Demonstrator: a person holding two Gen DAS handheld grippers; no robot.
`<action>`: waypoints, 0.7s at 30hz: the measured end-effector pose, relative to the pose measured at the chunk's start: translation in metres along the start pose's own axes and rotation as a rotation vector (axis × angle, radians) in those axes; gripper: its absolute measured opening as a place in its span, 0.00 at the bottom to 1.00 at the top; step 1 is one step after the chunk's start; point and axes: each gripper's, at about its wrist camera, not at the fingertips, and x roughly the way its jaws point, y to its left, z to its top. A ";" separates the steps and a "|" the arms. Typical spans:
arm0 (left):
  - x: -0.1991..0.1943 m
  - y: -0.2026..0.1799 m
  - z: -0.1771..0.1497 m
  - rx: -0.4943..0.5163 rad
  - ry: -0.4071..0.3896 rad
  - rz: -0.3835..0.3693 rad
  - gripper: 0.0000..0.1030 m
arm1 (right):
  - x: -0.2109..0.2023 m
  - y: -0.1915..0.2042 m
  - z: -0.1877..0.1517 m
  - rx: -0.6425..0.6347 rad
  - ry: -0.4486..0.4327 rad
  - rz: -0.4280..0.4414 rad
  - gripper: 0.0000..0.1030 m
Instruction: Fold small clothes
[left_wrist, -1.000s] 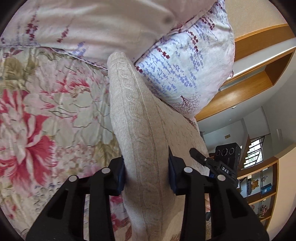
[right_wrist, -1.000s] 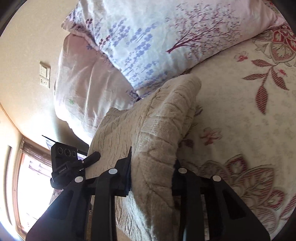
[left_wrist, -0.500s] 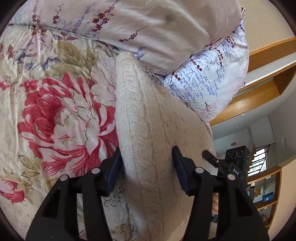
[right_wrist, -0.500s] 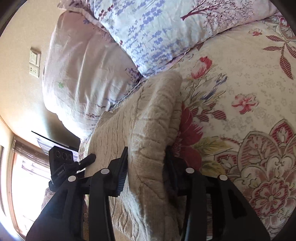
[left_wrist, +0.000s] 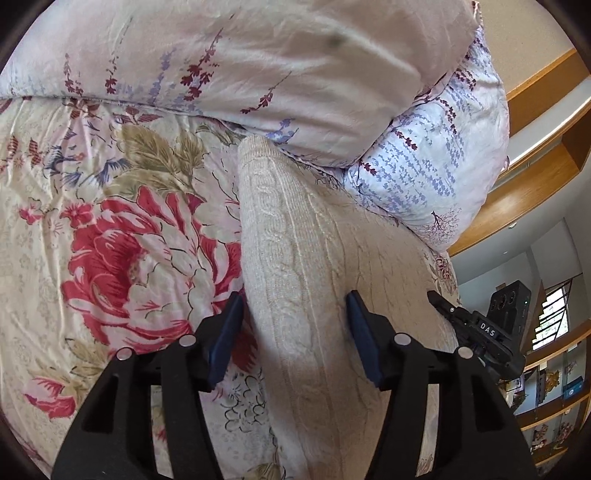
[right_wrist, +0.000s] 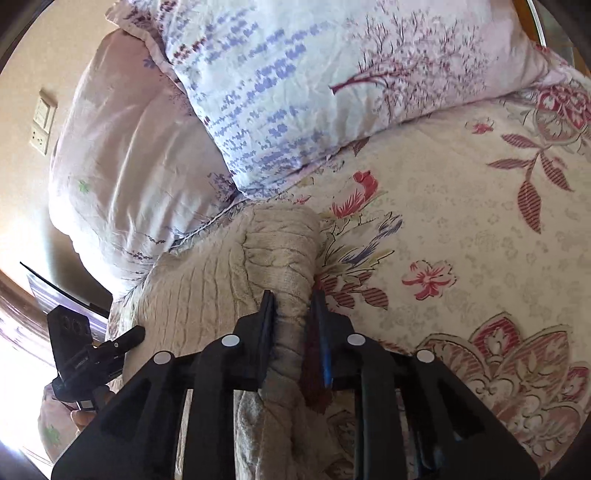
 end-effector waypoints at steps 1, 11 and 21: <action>-0.010 -0.003 -0.003 0.020 -0.023 0.012 0.55 | -0.013 0.005 -0.003 -0.033 -0.030 -0.003 0.24; -0.062 -0.065 -0.090 0.324 -0.134 0.078 0.61 | -0.066 0.055 -0.077 -0.358 -0.029 0.079 0.24; -0.017 -0.052 -0.102 0.283 -0.006 0.205 0.58 | -0.035 0.047 -0.096 -0.325 0.036 -0.088 0.23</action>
